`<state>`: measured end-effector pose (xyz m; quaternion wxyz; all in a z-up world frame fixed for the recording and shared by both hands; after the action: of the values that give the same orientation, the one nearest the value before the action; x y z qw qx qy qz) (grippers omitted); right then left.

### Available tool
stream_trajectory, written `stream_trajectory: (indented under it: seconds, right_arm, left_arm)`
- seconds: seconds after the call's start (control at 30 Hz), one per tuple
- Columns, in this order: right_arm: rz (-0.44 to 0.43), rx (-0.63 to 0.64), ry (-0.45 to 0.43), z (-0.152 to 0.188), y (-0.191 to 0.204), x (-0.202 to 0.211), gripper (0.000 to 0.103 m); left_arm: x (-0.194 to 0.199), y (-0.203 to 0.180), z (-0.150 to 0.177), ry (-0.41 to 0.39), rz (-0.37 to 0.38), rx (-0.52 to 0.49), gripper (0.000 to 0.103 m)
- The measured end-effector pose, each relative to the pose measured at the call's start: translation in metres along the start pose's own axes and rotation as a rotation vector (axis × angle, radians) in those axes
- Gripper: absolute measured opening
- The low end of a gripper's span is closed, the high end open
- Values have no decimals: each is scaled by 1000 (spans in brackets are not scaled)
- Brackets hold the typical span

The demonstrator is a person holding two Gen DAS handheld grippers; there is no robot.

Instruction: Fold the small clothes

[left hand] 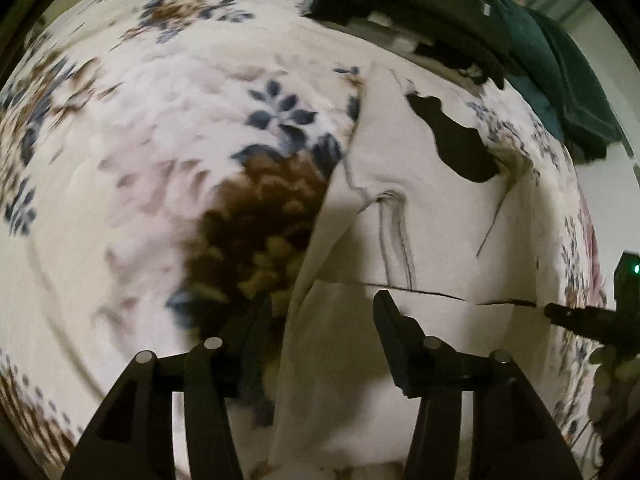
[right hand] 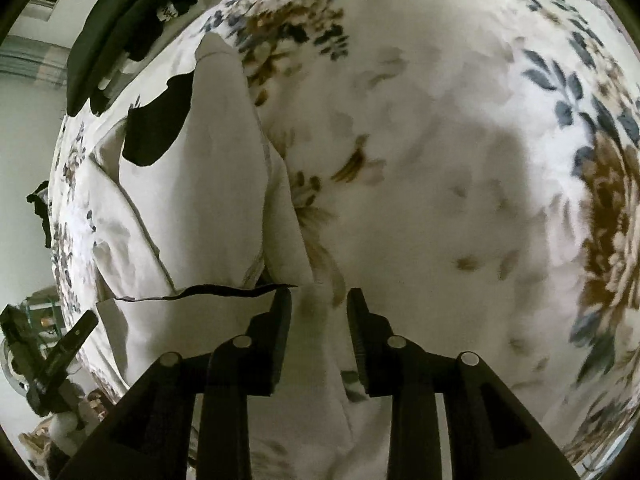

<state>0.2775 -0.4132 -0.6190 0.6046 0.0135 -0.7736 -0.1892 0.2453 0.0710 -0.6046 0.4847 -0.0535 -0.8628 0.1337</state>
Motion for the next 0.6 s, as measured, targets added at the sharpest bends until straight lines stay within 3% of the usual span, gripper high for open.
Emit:
stream_trajectory:
  seconds: [0.07,0.1,0.13,0.17,0.27,0.3,0.33,0.43,0.6]
  right_arm:
    - [7,21,12,2,3,-3,31]
    - [6,31,17,5,4,-5,31]
    - [8,39,18,6,5,-7,31]
    - [13,47,16,6,6,-8,31]
    - [21,77,-29,8,9,-3,25]
    - [24,90,-45,8,11,0,13]
    - [29,104,-66,8,13,3,8]
    - [30,132,-109,6,20,13,6]
    - [12,126,-102,2,24,18,6]
  left_arm:
    - [-7,-7,0,-6,4,-46,43]
    - [-8,-10,-1,-15,-4,-73,21]
    - [-8,-14,-2,-21,-17,-114,7]
    - [-7,-16,-1,-23,-17,-131,4]
    - [4,-20,-3,-74,-18,-169,2]
    - [8,-19,-4,-82,-21,-169,2]
    - [13,-16,-6,-97,-29,-160,1]
    - [29,-6,-11,-132,-36,-106,1]
    - [45,7,-15,-150,14,-9,1]
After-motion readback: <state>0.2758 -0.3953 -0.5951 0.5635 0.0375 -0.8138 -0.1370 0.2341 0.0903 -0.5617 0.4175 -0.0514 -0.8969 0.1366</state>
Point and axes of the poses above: each gripper's, at about its wrist camera, not at the fingertips, and x roughly against the way its jaws point, y to its left, z to its underside, the point moved 7 cm from there along -x, roughly the way its jaws point, and after that the axes turned 15 degrees about -y, right-handed, at the moved point
